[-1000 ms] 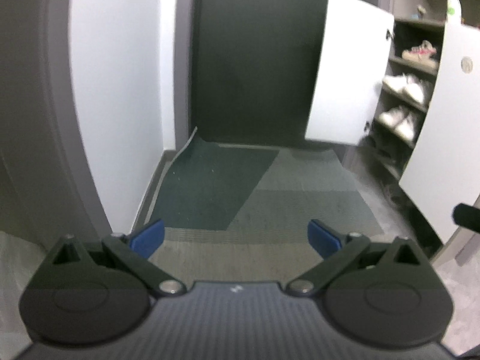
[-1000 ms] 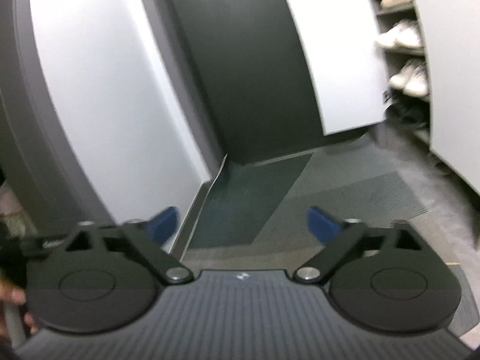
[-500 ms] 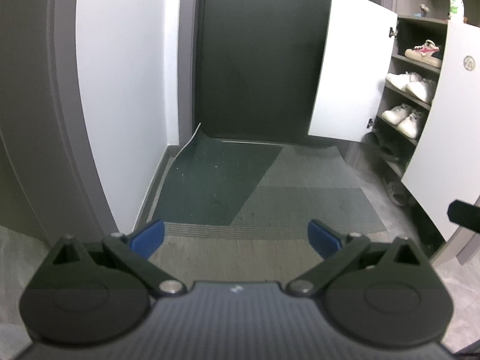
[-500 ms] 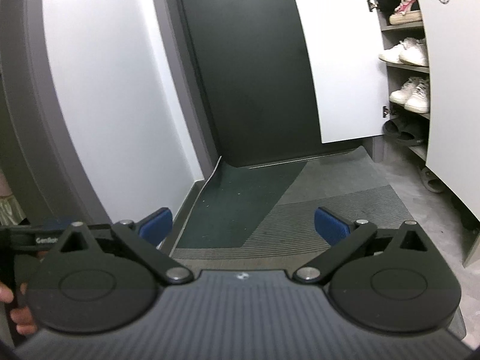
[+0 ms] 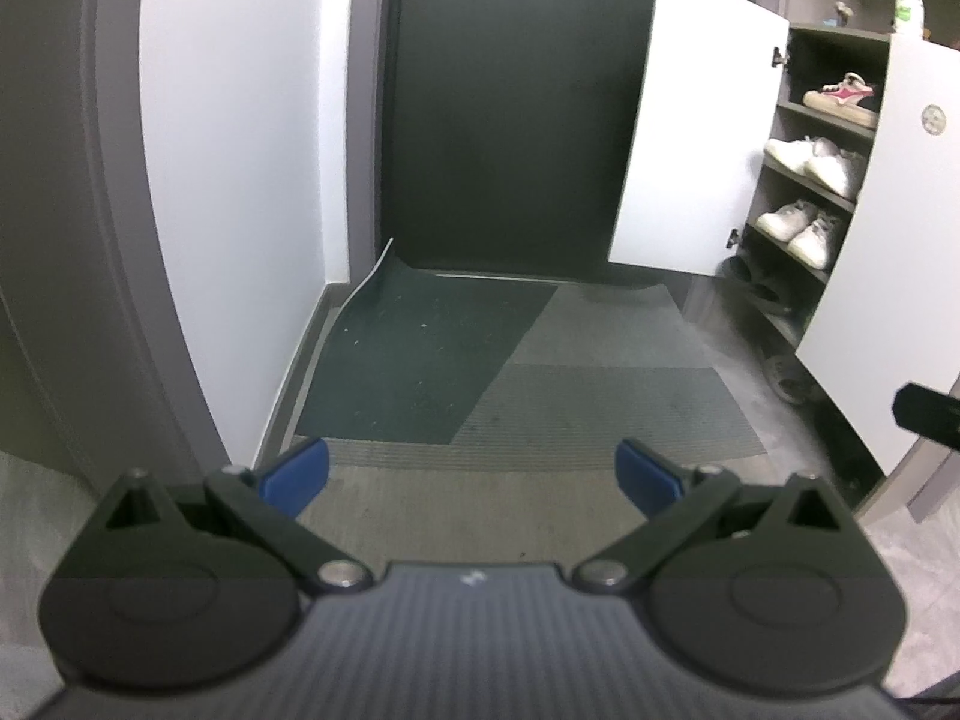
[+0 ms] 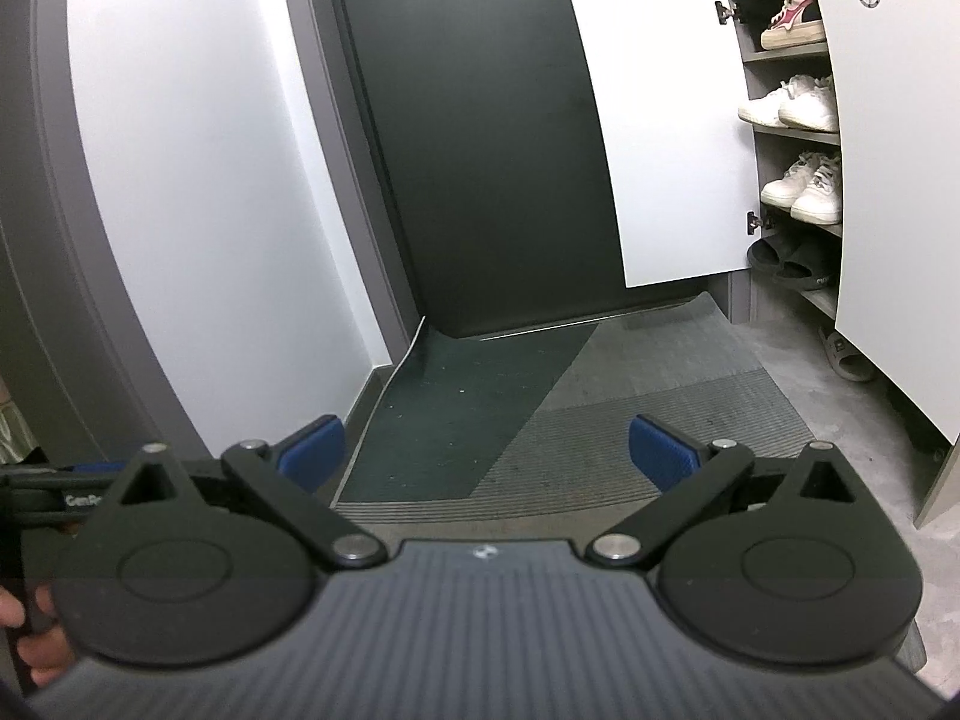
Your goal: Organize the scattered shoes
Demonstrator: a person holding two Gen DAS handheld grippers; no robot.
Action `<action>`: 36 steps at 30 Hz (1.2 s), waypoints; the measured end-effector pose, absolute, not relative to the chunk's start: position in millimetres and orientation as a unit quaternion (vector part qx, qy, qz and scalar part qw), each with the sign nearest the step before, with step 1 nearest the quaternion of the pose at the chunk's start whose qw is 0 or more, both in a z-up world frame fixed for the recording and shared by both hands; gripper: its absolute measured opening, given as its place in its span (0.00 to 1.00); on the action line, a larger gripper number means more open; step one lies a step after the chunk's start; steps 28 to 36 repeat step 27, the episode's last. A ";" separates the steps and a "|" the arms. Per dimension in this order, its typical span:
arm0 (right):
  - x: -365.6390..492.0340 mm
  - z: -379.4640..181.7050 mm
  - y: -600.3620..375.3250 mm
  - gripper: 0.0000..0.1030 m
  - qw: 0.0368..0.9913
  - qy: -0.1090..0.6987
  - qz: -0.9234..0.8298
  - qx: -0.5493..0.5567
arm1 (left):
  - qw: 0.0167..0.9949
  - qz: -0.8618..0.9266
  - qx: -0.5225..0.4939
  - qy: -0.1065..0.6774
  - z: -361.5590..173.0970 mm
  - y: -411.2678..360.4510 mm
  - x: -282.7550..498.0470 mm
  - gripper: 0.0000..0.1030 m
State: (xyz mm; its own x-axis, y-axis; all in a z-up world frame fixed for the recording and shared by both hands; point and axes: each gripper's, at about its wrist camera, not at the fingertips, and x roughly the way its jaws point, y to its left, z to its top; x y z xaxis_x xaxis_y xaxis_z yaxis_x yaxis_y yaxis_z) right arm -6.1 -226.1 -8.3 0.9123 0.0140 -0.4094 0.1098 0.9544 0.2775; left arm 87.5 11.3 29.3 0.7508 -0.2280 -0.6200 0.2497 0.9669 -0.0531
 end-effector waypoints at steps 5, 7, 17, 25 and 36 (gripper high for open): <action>-5.8 -8.1 -226.1 1.00 0.967 0.208 -0.026 0.148 | 0.934 -0.129 0.014 0.332 28.6 12.2 88.6 1.00; -6.0 -7.9 -225.8 1.00 0.967 0.208 -0.026 0.147 | 0.934 -0.129 0.014 0.332 28.4 12.6 89.4 1.00; -4.8 -7.6 -226.0 1.00 0.966 0.210 -0.026 0.147 | 0.934 -0.132 0.016 0.333 27.7 13.8 88.1 1.00; -3.7 -7.9 -226.2 1.00 0.966 0.213 -0.026 0.147 | 0.933 -0.136 0.008 0.332 27.5 18.8 86.9 1.00; -3.2 -7.7 -226.6 1.00 0.966 0.212 -0.025 0.148 | 0.935 -0.138 0.012 0.328 28.0 17.9 85.4 1.00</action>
